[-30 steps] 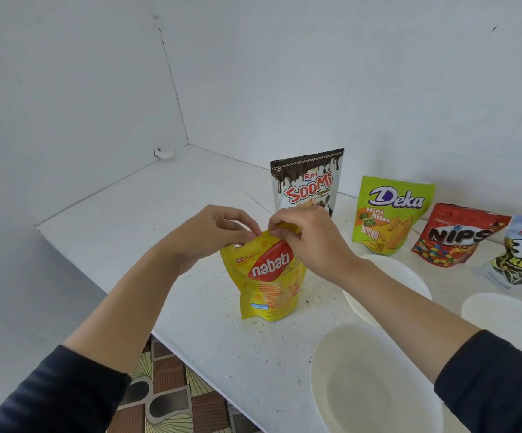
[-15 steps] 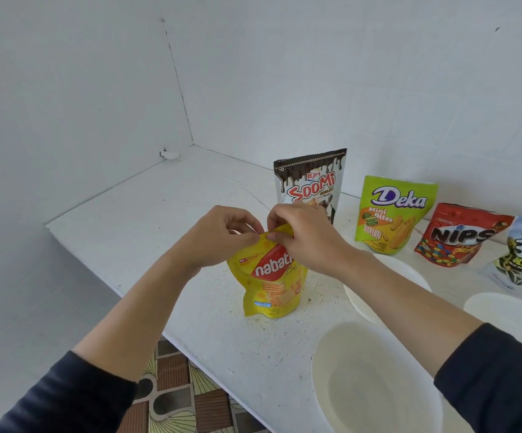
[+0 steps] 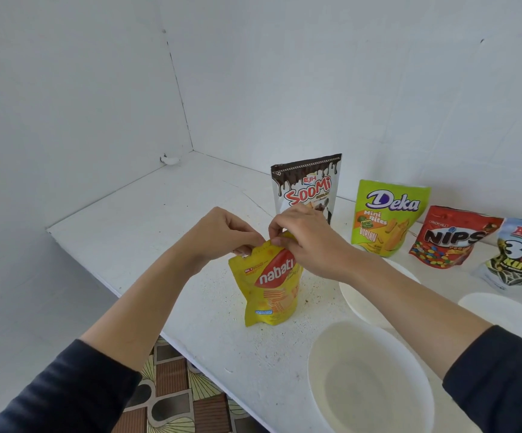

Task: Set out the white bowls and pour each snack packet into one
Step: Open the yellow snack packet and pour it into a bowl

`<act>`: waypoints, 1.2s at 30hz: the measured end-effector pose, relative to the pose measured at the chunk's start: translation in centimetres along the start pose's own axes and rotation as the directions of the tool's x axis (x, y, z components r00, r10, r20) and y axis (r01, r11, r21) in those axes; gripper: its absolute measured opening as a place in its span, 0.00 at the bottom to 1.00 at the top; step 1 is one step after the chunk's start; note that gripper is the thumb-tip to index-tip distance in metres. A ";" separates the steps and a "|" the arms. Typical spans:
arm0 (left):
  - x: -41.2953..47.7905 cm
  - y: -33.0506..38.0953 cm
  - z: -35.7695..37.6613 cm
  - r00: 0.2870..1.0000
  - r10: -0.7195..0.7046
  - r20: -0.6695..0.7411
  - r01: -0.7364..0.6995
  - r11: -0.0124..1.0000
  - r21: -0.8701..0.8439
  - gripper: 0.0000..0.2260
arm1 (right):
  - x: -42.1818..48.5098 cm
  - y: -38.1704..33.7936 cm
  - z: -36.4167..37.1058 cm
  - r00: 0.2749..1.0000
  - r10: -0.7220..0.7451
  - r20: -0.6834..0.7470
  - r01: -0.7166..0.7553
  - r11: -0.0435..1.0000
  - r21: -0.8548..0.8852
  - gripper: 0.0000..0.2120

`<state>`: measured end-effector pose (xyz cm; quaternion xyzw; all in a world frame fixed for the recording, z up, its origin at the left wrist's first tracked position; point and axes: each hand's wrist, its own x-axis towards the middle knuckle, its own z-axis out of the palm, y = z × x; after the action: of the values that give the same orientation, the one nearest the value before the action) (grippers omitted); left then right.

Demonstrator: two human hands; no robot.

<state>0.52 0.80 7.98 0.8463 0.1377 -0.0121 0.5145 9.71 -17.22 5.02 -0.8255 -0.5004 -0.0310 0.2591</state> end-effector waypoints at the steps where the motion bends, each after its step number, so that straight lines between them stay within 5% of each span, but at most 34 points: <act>1: 0.0 0.1 0.1 1.000 0.014 -0.018 -0.014 1.000 0.022 0.04 | -0.2 0.2 0.0 1.000 -0.014 -0.013 0.014 1.000 0.000 0.02; 6: -0.4 0.1 0.4 0.997 0.044 0.060 -0.044 0.999 -0.006 0.06 | -0.8 1.1 -0.4 0.994 -0.017 -0.112 0.023 0.998 0.051 0.00; 11: 0.0 -0.2 1.6 0.982 -0.001 0.188 0.036 0.983 -0.182 0.06 | -1.7 0.7 -0.3 0.999 0.022 -0.034 -0.015 0.979 0.202 0.07; 19: 0.5 0.1 0.2 0.992 0.084 -0.094 -0.041 0.918 0.393 0.06 | -3.1 1.3 -3.3 0.996 0.081 0.039 -0.088 0.964 0.252 0.06; 28: 0.9 1.3 1.9 0.990 0.128 0.054 -0.138 0.889 0.437 0.07 | -2.8 0.8 -1.8 0.999 -0.021 -0.036 0.029 0.975 0.222 0.04; 31: 1.0 1.5 2.3 0.983 0.137 0.120 -0.174 0.898 0.403 0.16 | -2.9 0.8 -1.4 0.999 -0.035 -0.033 0.041 0.975 0.220 0.04; 36: 1.3 1.5 0.7 0.986 0.162 -0.049 -0.134 0.921 0.367 0.20 | -3.5 1.8 -2.3 0.999 0.019 0.051 -0.028 0.980 0.196 0.03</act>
<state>2.17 -0.14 8.72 0.9343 0.0887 0.0347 0.3435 9.95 -21.74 5.23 -0.8022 -0.4975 0.0418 0.3275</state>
